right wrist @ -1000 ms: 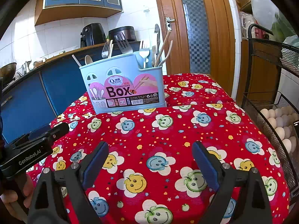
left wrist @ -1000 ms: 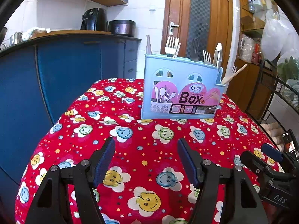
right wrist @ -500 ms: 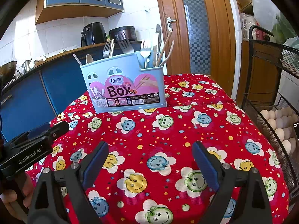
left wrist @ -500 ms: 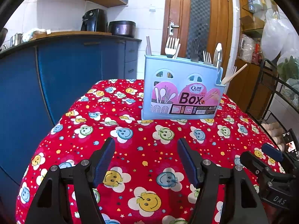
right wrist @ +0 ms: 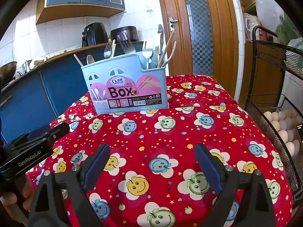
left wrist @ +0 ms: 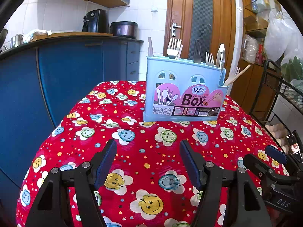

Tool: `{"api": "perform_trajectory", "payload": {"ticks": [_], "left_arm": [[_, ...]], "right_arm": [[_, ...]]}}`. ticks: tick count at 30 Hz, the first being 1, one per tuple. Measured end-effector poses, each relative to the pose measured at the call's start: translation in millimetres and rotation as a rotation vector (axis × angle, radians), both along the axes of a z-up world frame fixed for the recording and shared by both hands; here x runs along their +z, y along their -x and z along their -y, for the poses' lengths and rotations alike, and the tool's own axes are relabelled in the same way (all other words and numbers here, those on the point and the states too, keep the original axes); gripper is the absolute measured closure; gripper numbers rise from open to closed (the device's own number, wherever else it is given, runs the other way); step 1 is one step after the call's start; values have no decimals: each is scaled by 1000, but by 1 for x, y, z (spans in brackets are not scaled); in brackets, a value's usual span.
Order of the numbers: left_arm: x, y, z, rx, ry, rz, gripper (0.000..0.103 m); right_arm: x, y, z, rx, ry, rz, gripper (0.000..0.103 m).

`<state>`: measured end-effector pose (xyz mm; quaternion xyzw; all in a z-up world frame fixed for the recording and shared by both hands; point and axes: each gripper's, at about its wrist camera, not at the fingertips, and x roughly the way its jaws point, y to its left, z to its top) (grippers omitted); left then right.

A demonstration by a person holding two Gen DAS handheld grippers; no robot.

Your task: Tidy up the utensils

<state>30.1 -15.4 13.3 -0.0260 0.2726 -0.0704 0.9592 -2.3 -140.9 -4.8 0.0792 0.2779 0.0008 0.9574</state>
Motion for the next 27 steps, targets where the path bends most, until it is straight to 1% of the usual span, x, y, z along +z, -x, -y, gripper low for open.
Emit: {"api": "perform_trajectory", "payload": {"ticks": [27], "left_arm": [[2,-1,-2,1,4,2,33]], "right_arm": [[0,0,0,0,2,-1,11]]}}
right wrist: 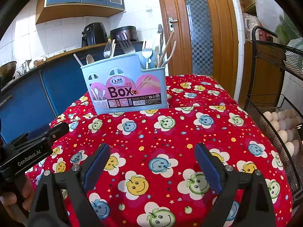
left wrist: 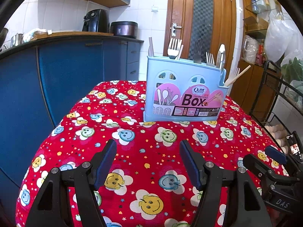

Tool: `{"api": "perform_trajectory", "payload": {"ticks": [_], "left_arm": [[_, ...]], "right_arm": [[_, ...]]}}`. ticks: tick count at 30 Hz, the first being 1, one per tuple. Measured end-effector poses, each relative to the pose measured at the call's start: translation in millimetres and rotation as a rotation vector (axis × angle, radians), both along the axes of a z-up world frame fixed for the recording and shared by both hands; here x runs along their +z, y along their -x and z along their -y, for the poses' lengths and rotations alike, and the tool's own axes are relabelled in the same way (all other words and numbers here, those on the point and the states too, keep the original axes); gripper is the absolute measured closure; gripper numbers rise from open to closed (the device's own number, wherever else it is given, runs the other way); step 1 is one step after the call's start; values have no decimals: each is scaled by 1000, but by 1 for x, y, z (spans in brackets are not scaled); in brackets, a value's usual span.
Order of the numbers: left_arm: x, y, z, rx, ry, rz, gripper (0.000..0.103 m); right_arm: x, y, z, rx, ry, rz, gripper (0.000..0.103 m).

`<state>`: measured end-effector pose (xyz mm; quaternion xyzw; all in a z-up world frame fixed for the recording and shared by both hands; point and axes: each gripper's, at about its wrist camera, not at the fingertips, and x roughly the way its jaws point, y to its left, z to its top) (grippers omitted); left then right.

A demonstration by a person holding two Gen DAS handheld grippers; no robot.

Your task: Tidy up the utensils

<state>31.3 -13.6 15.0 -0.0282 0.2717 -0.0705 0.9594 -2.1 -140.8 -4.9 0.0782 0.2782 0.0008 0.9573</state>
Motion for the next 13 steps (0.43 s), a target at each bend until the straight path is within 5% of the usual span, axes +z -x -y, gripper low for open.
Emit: {"api": "perform_trajectory", "payload": {"ticks": [13], "left_arm": [[-1,0,1,3,-4,0,33]], "right_arm": [[0,-1,1,-1,0,-3,11]]}}
